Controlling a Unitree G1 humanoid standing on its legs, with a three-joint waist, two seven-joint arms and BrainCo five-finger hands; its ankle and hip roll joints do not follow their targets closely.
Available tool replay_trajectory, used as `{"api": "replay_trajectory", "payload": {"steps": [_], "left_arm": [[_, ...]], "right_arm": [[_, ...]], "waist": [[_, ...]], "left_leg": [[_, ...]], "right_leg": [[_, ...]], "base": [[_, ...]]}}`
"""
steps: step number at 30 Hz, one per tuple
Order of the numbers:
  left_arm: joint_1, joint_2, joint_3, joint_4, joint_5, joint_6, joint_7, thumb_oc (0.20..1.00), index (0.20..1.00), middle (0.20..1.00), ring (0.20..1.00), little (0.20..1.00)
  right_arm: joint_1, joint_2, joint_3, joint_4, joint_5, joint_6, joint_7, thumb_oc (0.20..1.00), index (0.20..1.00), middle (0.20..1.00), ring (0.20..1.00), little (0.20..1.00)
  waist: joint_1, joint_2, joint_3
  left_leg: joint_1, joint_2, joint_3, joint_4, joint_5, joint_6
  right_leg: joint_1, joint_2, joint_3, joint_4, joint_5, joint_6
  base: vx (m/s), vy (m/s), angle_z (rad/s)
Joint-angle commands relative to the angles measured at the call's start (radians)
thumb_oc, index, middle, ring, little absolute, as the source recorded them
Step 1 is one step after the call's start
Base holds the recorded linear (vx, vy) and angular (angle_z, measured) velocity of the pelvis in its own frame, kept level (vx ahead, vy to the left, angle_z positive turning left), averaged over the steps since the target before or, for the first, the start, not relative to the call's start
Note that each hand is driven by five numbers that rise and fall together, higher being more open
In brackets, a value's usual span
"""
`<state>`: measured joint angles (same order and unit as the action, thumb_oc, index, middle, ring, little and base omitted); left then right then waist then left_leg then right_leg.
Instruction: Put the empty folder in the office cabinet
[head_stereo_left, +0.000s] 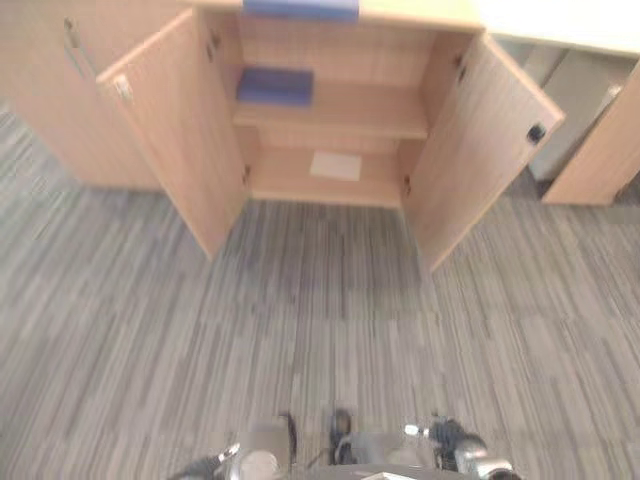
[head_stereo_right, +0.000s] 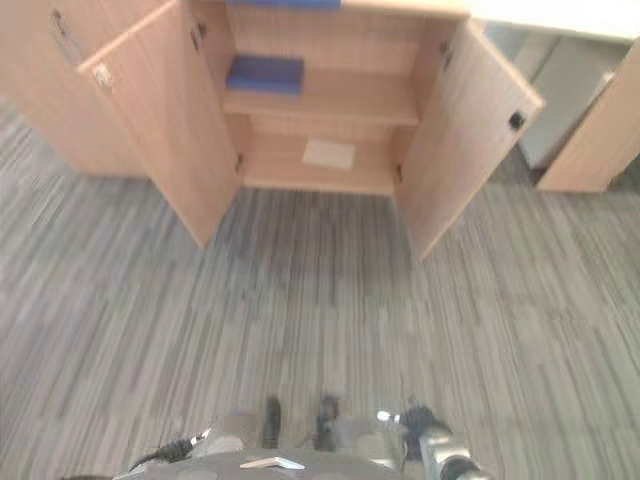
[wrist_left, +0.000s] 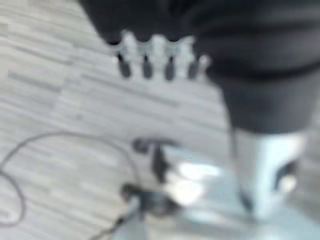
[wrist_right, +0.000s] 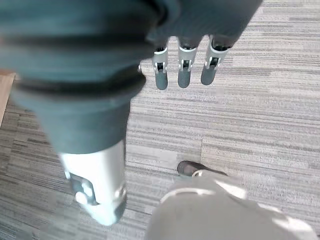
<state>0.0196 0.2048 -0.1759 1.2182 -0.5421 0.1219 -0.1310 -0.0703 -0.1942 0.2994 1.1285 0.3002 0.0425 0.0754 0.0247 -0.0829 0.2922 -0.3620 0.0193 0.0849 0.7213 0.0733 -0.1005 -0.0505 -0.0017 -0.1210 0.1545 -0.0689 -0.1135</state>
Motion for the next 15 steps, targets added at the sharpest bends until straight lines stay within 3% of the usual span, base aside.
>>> {"api": "replay_trajectory", "payload": {"steps": [1,3,5,10,11,15], "left_arm": [[0.04,-0.029,0.019,0.025,0.042,0.0,0.009,1.0,1.0,1.0,1.0,1.0],[0.052,-0.031,0.023,0.033,0.056,-0.01,0.011,1.0,1.0,1.0,1.0,1.0],[0.062,-0.036,0.029,0.044,0.081,-0.034,-0.001,1.0,1.0,1.0,1.0,1.0],[0.057,-0.039,0.027,0.043,0.088,-0.046,0.004,1.0,1.0,1.0,1.0,1.0],[0.059,-0.033,0.026,0.04,0.112,-0.044,0.008,1.0,1.0,1.0,1.0,1.0],[0.064,-0.02,0.022,0.04,0.107,-0.05,0.002,1.0,1.0,1.0,1.0,1.0]], "right_arm": [[0.044,-0.06,-0.006,-0.079,0.019,-0.026,0.002,1.0,1.0,1.0,1.0,1.0],[0.053,-0.057,-0.008,-0.068,0.022,-0.039,0.0,1.0,1.0,1.0,1.0,1.0],[0.068,-0.062,-0.023,-0.054,0.039,-0.063,0.007,1.0,1.0,1.0,1.0,1.0],[0.085,-0.07,-0.038,-0.036,0.027,-0.118,0.023,1.0,1.0,1.0,1.0,1.0],[0.083,-0.07,-0.043,-0.028,0.02,-0.152,0.032,1.0,1.0,1.0,1.0,1.0],[0.077,-0.075,-0.04,-0.029,-0.025,-0.184,0.063,1.0,1.0,1.0,1.0,1.0]], "waist": [[-0.019,0.059,0.001],[-0.008,0.069,0.0],[0.0,0.069,0.0],[0.002,0.068,-0.002],[0.004,0.064,-0.005],[0.017,0.064,-0.025]], "left_leg": [[0.177,0.028,0.111,-0.544,0.075,0.078],[0.172,0.066,0.092,-0.691,0.161,0.048],[0.151,0.101,0.071,-0.767,0.197,0.027],[0.131,0.138,0.097,-0.776,0.187,0.017],[0.152,0.14,0.108,-0.776,0.165,0.021],[0.147,0.137,0.09,-0.738,0.149,0.031]], "right_leg": [[0.185,0.028,0.036,-0.141,0.065,0.105],[0.218,0.042,0.05,-0.15,0.052,0.104],[0.255,0.04,0.075,-0.151,0.034,0.108],[0.306,0.016,0.088,-0.145,-0.006,0.12],[0.337,0.001,0.101,-0.145,-0.03,0.129],[0.356,-0.018,0.114,-0.138,-0.056,0.132]], "base": [[0.27,0.09,-0.18],[0.27,0.081,-0.05],[0.3,0.093,-0.13],[0.28,0.129,-0.13],[0.44,0.236,-0.13],[0.45,0.249,-0.41]]}}
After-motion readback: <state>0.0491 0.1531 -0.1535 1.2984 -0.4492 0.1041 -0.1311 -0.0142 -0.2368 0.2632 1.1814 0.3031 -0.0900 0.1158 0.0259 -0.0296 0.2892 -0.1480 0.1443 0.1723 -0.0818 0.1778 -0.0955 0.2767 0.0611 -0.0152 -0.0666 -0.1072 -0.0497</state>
